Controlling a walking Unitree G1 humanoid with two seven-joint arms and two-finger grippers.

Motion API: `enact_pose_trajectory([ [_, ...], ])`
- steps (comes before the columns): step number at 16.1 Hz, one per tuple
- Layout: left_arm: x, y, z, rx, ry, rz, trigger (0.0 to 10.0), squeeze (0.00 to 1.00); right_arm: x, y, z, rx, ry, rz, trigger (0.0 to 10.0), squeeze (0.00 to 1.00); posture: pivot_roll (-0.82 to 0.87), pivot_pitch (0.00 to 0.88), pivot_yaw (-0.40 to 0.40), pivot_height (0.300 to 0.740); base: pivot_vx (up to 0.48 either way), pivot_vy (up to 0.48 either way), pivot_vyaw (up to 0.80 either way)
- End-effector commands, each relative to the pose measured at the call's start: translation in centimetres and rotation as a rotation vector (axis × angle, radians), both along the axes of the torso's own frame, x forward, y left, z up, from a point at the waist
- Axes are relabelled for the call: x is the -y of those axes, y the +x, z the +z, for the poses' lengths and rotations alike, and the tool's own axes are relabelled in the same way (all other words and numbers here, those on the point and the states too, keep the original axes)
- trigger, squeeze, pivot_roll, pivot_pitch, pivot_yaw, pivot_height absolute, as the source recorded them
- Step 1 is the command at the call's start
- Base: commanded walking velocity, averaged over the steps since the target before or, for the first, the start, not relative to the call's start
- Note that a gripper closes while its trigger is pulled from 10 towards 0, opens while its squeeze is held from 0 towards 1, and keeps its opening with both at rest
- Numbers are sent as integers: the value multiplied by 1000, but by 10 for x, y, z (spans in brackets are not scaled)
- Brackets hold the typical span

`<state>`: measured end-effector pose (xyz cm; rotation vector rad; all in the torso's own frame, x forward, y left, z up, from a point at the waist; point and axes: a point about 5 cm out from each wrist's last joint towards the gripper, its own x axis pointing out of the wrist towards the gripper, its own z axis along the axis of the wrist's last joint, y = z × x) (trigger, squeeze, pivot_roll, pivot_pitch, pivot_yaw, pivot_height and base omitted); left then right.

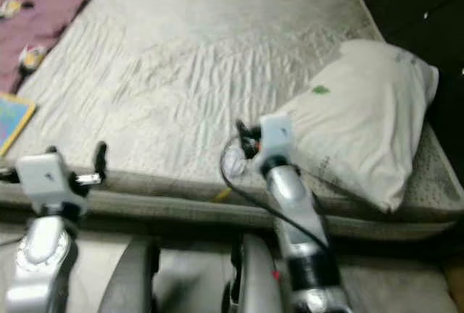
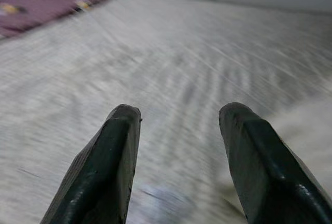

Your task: Clean up the room

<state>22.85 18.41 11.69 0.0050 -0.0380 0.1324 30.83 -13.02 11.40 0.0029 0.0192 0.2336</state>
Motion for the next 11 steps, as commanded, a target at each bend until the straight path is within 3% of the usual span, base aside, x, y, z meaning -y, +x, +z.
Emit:
enact_pose_trajectory([
  [1,2,-1,0,-10,6,-18,10000,0,4,1,0,-7,-2,-14,10000,0,9,110,-99,591,270,0,0],
  [6,1,-10,-4,-58,16,9,10000,0,-3,1,-5,-41,4,20,10000,0,32,148,-108,591,0,0,0],
  [9,-6,-24,-3,-101,47,36,10000,0,-14,1,-19,-120,-7,84,10000,0,77,199,-118,591,0,0,0],
  [11,-13,-44,-5,-148,49,61,10000,0,-28,0,-24,-146,-5,149,10000,0,102,252,-120,591,0,0,0],
])
